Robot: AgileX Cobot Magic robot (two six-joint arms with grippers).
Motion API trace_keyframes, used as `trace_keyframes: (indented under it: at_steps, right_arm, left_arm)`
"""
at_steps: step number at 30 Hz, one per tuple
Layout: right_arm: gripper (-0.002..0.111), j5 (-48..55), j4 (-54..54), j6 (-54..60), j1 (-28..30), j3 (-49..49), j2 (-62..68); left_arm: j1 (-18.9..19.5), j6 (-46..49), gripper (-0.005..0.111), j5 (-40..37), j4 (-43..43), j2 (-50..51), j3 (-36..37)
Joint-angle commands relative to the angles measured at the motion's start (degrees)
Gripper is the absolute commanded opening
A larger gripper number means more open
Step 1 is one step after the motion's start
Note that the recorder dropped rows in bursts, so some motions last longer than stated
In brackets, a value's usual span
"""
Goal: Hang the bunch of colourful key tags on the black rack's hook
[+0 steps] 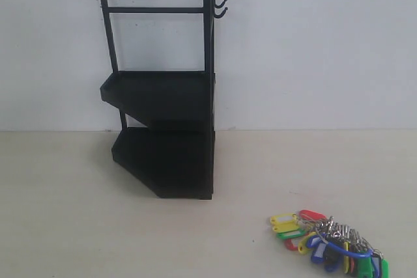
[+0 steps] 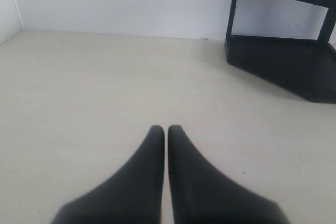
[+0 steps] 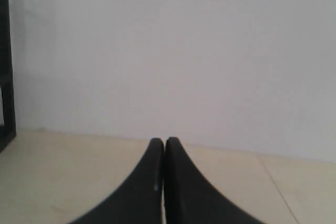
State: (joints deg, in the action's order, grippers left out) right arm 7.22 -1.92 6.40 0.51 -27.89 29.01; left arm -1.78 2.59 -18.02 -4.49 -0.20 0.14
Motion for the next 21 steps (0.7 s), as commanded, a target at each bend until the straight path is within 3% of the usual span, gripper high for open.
trace_keyframes:
  at_steps: [1, 11, 17, 21]
  right_arm:
    - [0.0, 8.8, 0.0, 2.3, -0.1, -3.0, 8.9]
    - [0.0, 42.5, 3.2, 21.3, -1.7, -27.7, 31.4]
    - [0.0, 48.6, 14.8, 41.3, -2.6, -36.4, 41.7]
    - [0.0, 49.9, 15.4, 46.7, -8.1, -38.0, 47.5]
  left_arm:
    - [0.2, 0.0, 0.004, 0.4, -0.4, 0.2, -0.1]
    - [0.2, 0.0, 0.004, 0.4, -0.4, 0.2, -0.1]
    - [0.2, 0.0, 0.004, 0.4, -0.4, 0.2, -0.1]
    - [0.2, 0.0, 0.004, 0.4, -0.4, 0.2, -0.1]
